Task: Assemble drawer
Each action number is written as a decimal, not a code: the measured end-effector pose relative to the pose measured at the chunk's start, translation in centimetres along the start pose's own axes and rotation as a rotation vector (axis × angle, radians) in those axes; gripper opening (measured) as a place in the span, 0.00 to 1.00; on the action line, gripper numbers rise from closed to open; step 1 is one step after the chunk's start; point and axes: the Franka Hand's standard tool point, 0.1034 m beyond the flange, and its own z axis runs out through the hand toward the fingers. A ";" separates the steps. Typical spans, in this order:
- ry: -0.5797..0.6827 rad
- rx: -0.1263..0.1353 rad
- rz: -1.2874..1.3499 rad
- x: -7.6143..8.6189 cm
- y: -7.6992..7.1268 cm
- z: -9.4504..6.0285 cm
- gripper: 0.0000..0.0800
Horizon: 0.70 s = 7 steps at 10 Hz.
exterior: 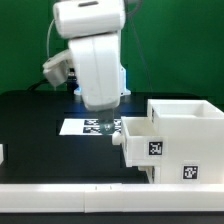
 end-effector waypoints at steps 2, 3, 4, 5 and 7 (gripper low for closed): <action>-0.001 -0.021 0.018 -0.8 -0.2 0.5 0.81; 0.000 -0.016 0.036 -1.5 -2.9 3.4 0.81; 0.004 0.022 0.053 -1.4 -4.7 4.0 0.81; 0.000 0.012 0.054 -1.1 -4.9 4.1 0.81; 0.003 0.020 0.089 0.5 -6.1 5.3 0.81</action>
Offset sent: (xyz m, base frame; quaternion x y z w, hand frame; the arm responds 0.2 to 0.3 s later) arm -0.0485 0.0160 -0.0111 0.0029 0.0485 0.0298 0.9984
